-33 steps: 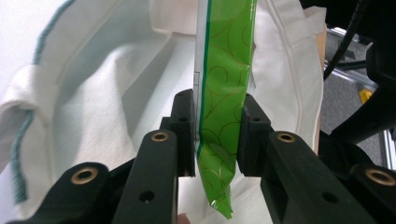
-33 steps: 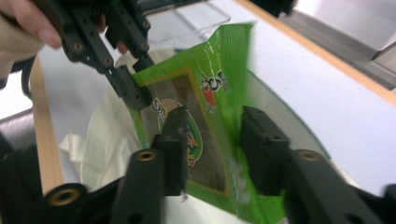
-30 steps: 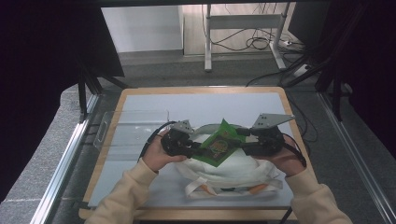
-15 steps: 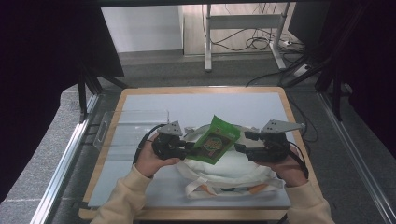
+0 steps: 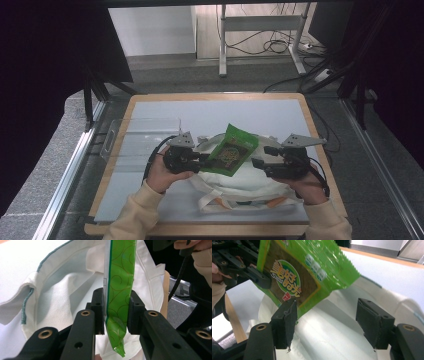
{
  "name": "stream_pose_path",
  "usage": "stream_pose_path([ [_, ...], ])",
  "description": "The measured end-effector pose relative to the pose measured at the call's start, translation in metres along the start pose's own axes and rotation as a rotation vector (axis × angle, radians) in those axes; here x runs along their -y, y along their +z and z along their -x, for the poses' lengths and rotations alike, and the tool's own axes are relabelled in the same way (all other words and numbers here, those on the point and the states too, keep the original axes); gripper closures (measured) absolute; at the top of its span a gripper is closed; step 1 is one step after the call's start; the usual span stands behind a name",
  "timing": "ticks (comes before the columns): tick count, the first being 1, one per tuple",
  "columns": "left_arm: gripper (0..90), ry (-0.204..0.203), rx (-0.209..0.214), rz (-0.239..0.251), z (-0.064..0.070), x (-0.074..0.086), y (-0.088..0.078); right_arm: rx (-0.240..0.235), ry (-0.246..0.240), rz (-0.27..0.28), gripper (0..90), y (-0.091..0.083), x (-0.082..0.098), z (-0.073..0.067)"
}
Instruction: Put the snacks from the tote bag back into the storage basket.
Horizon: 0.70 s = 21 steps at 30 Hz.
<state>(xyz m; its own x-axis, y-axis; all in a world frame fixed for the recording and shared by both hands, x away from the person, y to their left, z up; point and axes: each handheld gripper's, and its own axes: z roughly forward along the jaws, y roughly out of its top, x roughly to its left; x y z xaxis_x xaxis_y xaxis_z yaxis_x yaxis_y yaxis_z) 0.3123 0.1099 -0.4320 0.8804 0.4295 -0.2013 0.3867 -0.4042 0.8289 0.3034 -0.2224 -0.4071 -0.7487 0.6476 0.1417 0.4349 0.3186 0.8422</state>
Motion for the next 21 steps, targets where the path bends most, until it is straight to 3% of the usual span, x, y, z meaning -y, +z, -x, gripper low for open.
stream_pose_path([
  [7,72.7,-0.006,0.006,0.015,0.003,0.001,0.0,-0.009,0.039,-0.028,32.7,0.008,0.013,0.001],
  [14,72.6,-0.023,0.0,0.027,0.002,0.003,0.001,-0.006,0.048,0.011,32.9,0.007,0.018,0.0],
  [21,72.6,-0.028,0.003,0.046,0.001,0.003,-0.001,-0.05,0.065,0.012,32.6,0.015,0.023,-0.001],
])
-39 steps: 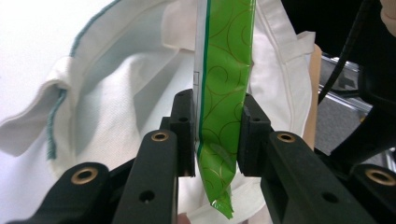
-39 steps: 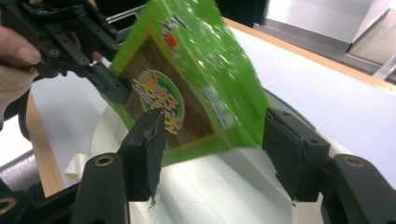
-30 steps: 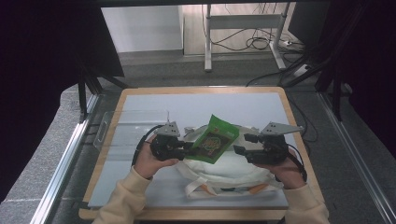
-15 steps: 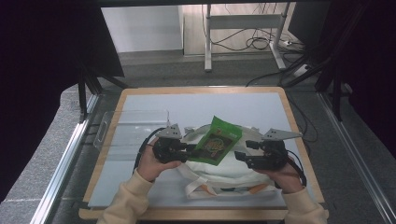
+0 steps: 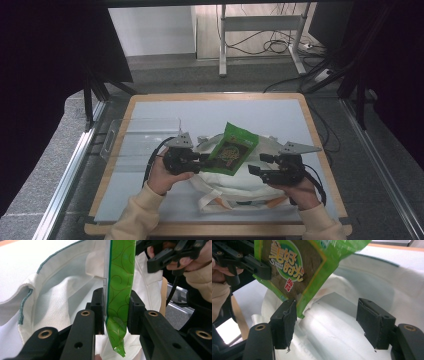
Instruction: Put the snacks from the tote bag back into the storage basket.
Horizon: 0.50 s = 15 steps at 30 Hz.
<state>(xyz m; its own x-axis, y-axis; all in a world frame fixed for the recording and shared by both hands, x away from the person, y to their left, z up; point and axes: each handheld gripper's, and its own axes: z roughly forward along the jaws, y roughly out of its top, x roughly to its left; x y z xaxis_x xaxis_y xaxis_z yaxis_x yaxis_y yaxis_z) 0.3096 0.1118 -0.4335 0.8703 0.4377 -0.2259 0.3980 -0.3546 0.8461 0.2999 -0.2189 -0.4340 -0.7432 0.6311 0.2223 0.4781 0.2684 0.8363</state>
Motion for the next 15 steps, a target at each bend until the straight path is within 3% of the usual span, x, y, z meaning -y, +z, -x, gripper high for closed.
stream_pose_path([
  [15,72.6,0.004,0.058,0.064,0.006,-0.005,-0.008,-0.097,-0.017,0.011,32.3,0.023,0.003,-0.013],
])
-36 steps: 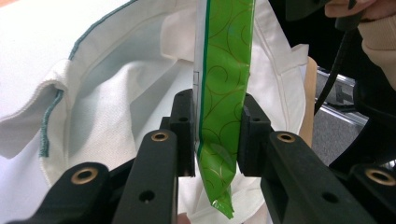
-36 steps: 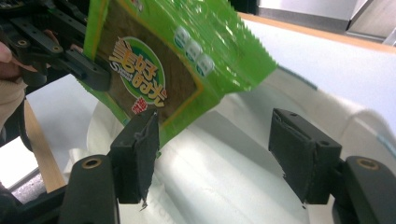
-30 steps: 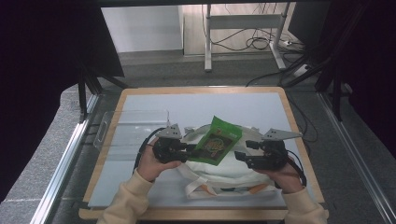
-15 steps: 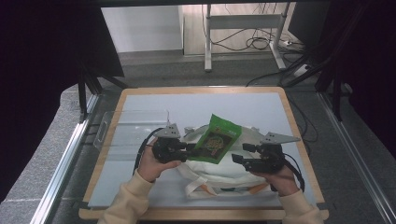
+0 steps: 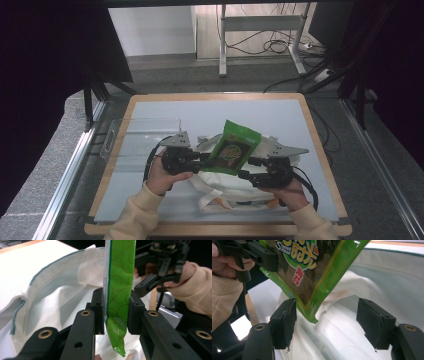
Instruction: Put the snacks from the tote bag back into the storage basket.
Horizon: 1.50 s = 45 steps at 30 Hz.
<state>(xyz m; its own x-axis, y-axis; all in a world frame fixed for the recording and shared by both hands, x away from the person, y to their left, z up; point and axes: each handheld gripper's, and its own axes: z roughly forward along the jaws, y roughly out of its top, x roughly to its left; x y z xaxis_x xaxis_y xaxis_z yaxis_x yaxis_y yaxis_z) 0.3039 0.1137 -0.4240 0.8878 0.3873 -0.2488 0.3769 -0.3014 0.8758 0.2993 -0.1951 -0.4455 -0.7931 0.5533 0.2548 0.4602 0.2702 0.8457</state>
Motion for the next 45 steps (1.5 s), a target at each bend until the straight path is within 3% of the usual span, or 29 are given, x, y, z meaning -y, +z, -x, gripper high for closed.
stream_pose_path([
  [7,72.6,0.001,0.029,0.018,0.003,-0.002,-0.001,-0.036,0.009,0.029,32.7,0.004,-0.004,-0.004],
  [17,72.6,-0.009,0.067,0.033,0.002,-0.002,0.002,-0.118,0.032,0.056,39.9,0.012,-0.01,-0.006],
  [28,71.0,-0.01,0.076,0.022,-0.004,0.001,0.005,-0.177,0.036,0.071,57.4,0.012,-0.01,-0.003],
  [45,66.0,-0.001,0.062,-0.01,-0.006,0.004,0.009,-0.231,0.025,0.08,68.7,0.008,-0.01,0.0],
])
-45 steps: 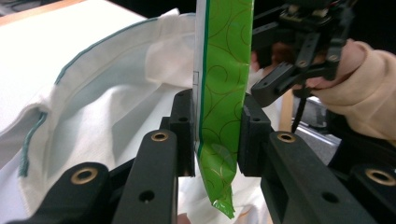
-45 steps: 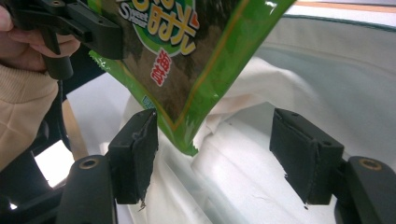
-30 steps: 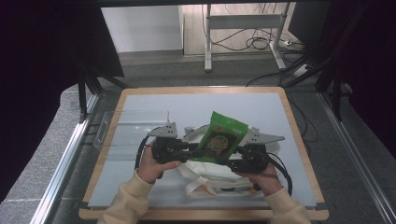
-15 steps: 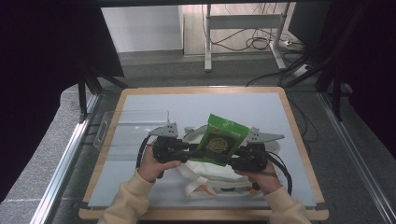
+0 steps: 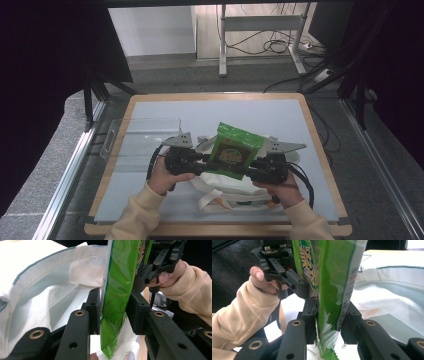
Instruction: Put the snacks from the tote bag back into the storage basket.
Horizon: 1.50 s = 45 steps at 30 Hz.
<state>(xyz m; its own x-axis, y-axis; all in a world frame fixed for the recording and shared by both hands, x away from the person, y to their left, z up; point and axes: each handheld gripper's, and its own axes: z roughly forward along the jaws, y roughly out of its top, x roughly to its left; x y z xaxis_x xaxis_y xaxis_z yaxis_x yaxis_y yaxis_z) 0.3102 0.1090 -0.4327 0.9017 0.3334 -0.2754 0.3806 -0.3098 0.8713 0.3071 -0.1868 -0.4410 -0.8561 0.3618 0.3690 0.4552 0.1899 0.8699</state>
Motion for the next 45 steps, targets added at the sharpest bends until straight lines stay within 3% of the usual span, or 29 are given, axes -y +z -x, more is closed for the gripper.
stream_pose_path([
  [7,62.6,0.003,-0.007,-0.013,-0.001,0.001,0.002,-0.002,-0.009,-0.003,70.7,-0.001,0.0,-0.001],
  [13,45.4,-0.005,-0.031,-0.022,-0.002,0.001,0.001,0.033,-0.011,0.001,71.6,-0.003,-0.001,-0.001],
  [20,38.3,0.004,-0.075,-0.024,-0.005,0.001,-0.002,0.064,-0.022,-0.006,71.5,-0.007,-0.002,0.001],
  [27,35.9,0.021,-0.119,-0.016,-0.006,0.0,-0.008,0.128,-0.072,-0.059,71.5,-0.011,-0.004,0.0],
  [33,35.2,0.034,-0.137,-0.009,-0.005,-0.001,-0.012,0.197,-0.146,-0.149,71.5,-0.011,-0.003,0.0],
  [45,34.0,0.076,-0.173,-0.014,-0.002,-0.009,-0.018,0.224,-0.175,-0.229,71.5,-0.009,-0.001,0.006],
])
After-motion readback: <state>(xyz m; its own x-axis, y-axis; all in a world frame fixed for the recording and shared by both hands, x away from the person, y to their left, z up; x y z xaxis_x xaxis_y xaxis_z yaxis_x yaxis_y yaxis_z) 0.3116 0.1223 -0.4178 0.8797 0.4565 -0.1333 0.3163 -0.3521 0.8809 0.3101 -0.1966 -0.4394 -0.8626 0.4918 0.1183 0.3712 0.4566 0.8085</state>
